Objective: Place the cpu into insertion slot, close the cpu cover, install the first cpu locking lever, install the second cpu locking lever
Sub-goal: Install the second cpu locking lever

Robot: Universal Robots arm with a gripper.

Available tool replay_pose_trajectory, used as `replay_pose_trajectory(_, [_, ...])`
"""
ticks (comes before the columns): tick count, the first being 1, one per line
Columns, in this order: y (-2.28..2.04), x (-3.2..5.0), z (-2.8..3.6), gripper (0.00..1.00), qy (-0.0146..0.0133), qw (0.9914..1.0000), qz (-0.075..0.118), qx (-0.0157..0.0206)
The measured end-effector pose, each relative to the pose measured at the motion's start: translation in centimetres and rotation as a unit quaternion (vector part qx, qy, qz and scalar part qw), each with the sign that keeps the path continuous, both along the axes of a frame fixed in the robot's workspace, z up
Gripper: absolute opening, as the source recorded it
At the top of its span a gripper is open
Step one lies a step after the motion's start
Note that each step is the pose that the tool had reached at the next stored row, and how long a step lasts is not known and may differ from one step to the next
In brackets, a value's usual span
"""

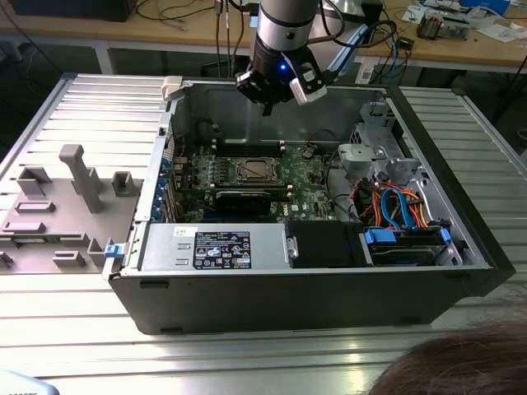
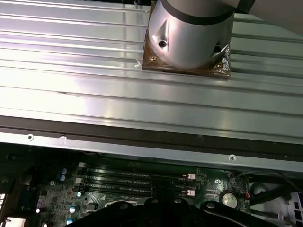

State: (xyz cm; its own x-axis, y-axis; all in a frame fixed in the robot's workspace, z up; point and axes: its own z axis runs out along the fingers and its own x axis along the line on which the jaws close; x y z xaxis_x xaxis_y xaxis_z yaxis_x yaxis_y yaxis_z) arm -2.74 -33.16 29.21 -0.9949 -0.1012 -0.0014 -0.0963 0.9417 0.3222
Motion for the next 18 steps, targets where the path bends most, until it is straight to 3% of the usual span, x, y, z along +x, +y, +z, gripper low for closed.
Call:
replay_pose_trajectory(11, [0.00, 0.00, 0.00, 0.11, 0.0000, 0.99987, 0.000, 0.0163])
replay_pose_trajectory(12, [0.00, 0.00, 0.00, 0.11, 0.0000, 0.99964, 0.001, 0.0267])
replay_pose_trajectory(15, [0.00, 0.00, 0.04, 0.11, 0.0001, 0.99942, 0.003, 0.0339])
replay_pose_trajectory(18, [0.00, 0.00, 0.04, 0.11, 0.0000, 0.99940, 0.003, 0.0346])
